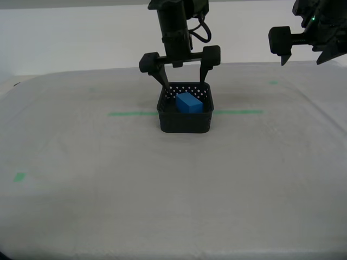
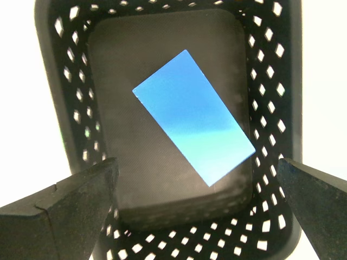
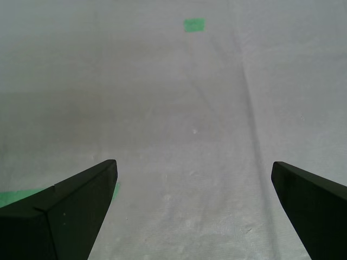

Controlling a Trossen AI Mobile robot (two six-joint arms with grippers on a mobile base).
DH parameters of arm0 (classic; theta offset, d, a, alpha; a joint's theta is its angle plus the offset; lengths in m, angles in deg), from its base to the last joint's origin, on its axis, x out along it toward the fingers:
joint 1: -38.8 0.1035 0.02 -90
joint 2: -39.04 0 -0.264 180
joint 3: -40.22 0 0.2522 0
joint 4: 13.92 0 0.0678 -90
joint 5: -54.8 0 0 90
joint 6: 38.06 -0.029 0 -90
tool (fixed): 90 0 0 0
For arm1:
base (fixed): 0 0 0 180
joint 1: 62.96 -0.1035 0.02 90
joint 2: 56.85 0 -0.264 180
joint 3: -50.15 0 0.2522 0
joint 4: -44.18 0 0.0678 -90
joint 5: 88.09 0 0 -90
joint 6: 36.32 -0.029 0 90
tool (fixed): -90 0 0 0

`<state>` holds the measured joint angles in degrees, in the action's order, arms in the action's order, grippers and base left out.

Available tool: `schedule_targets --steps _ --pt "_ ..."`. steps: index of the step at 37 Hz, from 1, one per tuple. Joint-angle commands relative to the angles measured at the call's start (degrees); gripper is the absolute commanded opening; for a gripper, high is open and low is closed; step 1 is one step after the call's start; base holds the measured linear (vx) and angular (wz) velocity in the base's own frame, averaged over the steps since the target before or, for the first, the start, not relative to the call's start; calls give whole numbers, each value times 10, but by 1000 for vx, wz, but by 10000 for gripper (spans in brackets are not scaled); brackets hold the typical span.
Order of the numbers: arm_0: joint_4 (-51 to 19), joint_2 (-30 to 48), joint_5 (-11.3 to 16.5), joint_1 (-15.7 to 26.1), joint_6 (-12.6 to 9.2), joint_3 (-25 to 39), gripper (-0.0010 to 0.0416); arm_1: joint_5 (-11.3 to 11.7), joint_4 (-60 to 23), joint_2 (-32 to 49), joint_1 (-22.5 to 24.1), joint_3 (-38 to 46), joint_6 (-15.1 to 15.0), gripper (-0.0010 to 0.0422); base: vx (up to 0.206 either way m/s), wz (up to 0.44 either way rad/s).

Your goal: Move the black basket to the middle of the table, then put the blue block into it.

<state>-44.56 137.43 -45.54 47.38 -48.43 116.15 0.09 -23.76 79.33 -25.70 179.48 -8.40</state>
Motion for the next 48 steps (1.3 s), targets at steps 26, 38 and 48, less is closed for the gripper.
schedule_targets --steps 26,38,48 --pt "2 0 0 0 -1 0 398 59 -149 -43 -39 118 -60 401 0 0" --pt "2 0 0 0 -1 0 398 74 -175 -79 -84 118 -87 401 0 0" --pt "2 0 0 0 -1 0 399 75 -193 -98 -120 114 -113 401 0 0"
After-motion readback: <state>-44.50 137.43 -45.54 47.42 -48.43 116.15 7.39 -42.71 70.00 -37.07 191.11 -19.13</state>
